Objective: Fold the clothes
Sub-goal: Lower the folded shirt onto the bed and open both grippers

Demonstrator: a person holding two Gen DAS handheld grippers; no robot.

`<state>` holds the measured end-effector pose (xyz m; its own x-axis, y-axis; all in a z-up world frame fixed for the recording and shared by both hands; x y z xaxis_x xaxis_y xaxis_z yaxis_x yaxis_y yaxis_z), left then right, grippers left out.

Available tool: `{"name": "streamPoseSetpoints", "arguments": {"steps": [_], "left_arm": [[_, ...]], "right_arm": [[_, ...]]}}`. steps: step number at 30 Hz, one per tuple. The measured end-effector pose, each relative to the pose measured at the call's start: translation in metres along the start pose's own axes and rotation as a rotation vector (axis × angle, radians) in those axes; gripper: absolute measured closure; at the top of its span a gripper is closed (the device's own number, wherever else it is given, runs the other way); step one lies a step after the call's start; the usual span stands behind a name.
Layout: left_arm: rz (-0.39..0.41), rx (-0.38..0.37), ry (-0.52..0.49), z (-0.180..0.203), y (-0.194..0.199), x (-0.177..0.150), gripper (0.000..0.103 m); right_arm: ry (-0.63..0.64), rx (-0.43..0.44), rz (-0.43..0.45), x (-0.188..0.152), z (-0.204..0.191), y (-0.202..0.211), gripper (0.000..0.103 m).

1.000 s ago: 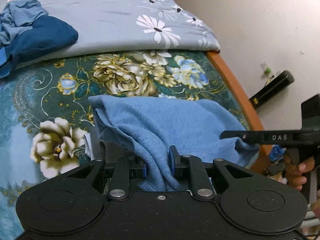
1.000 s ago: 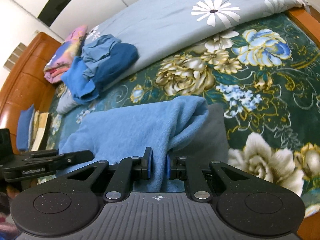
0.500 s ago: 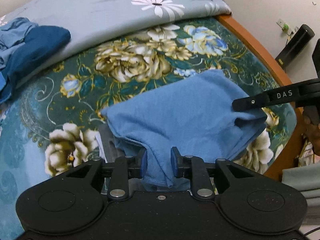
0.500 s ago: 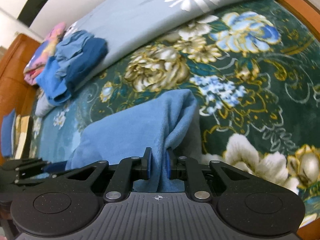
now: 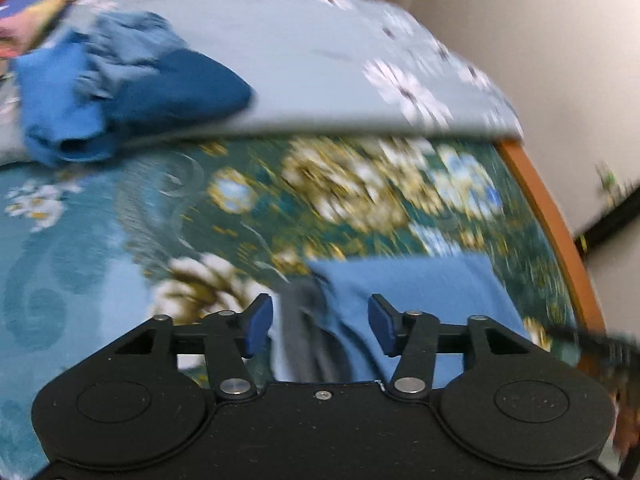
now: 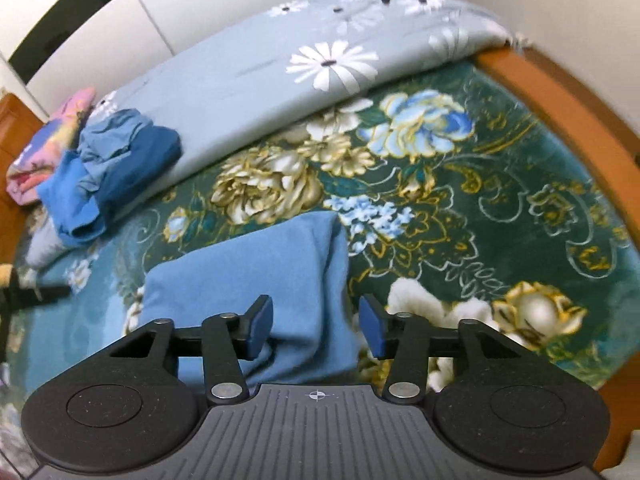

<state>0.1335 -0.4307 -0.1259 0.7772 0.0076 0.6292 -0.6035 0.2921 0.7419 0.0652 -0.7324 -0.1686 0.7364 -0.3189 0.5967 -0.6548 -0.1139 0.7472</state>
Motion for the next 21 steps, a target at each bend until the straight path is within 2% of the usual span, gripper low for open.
{"name": "streamPoseSetpoints", "arguments": {"steps": [2, 4, 5, 6, 11, 14, 19, 20, 21], "left_arm": [[0.052, 0.025, 0.026, -0.021, 0.021, 0.01, 0.028], [0.077, 0.049, 0.007, -0.04, 0.038, 0.011, 0.018], [0.089, 0.06, -0.003, -0.05, 0.046, 0.012, 0.013], [0.102, 0.072, -0.013, -0.059, 0.055, 0.013, 0.012], [0.161, 0.126, -0.061, -0.106, 0.097, 0.015, 0.006], [0.164, 0.109, -0.083, -0.134, 0.111, 0.004, 0.005], [0.165, 0.081, -0.12, -0.183, 0.131, -0.013, 0.002], [0.165, 0.079, -0.126, -0.194, 0.134, -0.016, 0.002], [0.167, 0.08, -0.127, -0.208, 0.139, -0.017, 0.002]], "right_arm": [[0.026, 0.004, 0.005, -0.009, -0.021, 0.013, 0.046], [0.06, 0.029, 0.004, -0.017, -0.046, 0.022, 0.045], [0.084, 0.044, 0.001, -0.021, -0.059, 0.025, 0.041], [0.109, 0.056, -0.001, -0.024, -0.072, 0.027, 0.032], [0.248, 0.104, -0.011, -0.031, -0.137, 0.029, 0.03], [0.31, 0.1, 0.001, -0.037, -0.179, 0.033, 0.019], [0.36, 0.07, 0.023, -0.057, -0.251, 0.033, 0.018], [0.365, 0.061, 0.021, -0.063, -0.266, 0.031, 0.015], [0.372, 0.055, 0.02, -0.068, -0.281, 0.029, 0.008]]}}
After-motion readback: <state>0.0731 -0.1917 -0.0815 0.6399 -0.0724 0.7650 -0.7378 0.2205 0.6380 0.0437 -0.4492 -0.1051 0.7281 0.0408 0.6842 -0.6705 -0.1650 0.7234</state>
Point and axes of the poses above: each gripper's, at about its wrist camera, not at the fingertips, and y roughly against the way its jaws point, z to its right, x to its top, the point moved 7 cm from there along -y, roughly the way its jaws point, and after that the axes turned 8 degrees about z, right-handed, at the moved point
